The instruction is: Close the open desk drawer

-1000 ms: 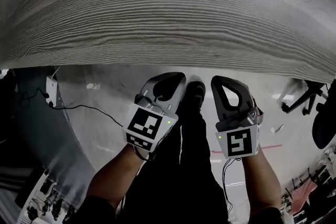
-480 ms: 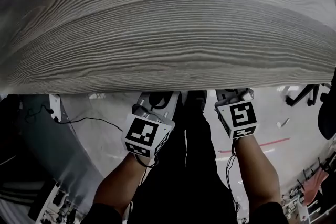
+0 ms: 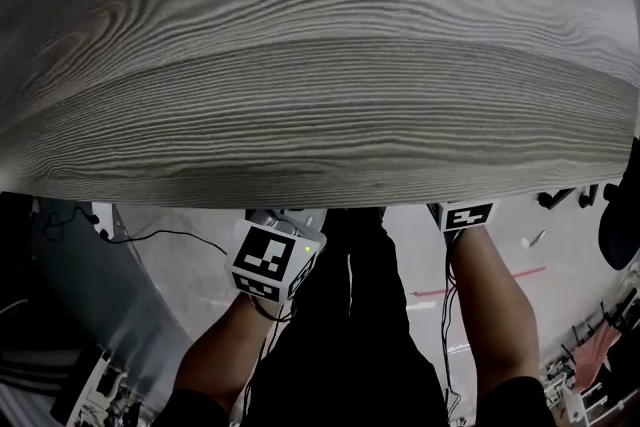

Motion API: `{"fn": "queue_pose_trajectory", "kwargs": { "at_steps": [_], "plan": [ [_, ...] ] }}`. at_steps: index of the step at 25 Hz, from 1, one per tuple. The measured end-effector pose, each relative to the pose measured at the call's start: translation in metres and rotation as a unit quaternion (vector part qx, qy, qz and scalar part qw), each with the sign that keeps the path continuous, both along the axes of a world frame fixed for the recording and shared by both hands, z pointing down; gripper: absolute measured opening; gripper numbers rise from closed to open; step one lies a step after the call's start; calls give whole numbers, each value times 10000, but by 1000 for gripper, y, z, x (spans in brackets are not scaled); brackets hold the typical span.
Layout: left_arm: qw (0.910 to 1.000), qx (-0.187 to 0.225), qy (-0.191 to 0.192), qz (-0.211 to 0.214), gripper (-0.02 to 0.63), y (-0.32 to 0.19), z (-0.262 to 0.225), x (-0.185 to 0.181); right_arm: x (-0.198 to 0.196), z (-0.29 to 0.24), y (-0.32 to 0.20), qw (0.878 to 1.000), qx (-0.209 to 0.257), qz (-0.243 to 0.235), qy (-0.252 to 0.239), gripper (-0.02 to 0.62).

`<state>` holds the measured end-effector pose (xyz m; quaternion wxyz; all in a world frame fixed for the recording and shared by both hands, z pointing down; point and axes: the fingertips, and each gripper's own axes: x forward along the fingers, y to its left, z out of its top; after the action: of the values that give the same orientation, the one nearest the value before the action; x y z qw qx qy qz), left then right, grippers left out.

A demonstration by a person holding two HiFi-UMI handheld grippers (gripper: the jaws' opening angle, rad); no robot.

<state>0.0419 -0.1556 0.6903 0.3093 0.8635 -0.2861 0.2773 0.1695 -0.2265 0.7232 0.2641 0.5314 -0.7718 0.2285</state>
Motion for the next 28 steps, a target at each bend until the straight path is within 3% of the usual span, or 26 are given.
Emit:
{"fn": "queue_pose_trajectory", "kwargs": {
  "at_steps": [8,12,17,21,24,28],
  "plan": [
    [9999,147,40,13,9,-10,-21,-2,4,-7,2,9987,-80,420,-278,12],
    [9994,309,106,60,9,-12,-63,-6,0,-45,22,9991,-157,262,-291,12],
    [9978,574,136,286,9,-4,-144,-9,-16,-125,69,9983,-284,74,-494,12],
    [9959,778,234,394,9,12,-216,-4,-25,-211,101,9968,-52,195,-773,12],
    [9947,868,360,428,11,24,-267,1,-33,-274,111,9949,241,240,-949,12],
    [9879,1320,601,551,9,27,-341,16,-30,-358,102,9903,900,212,-1035,12]
  ]
}}
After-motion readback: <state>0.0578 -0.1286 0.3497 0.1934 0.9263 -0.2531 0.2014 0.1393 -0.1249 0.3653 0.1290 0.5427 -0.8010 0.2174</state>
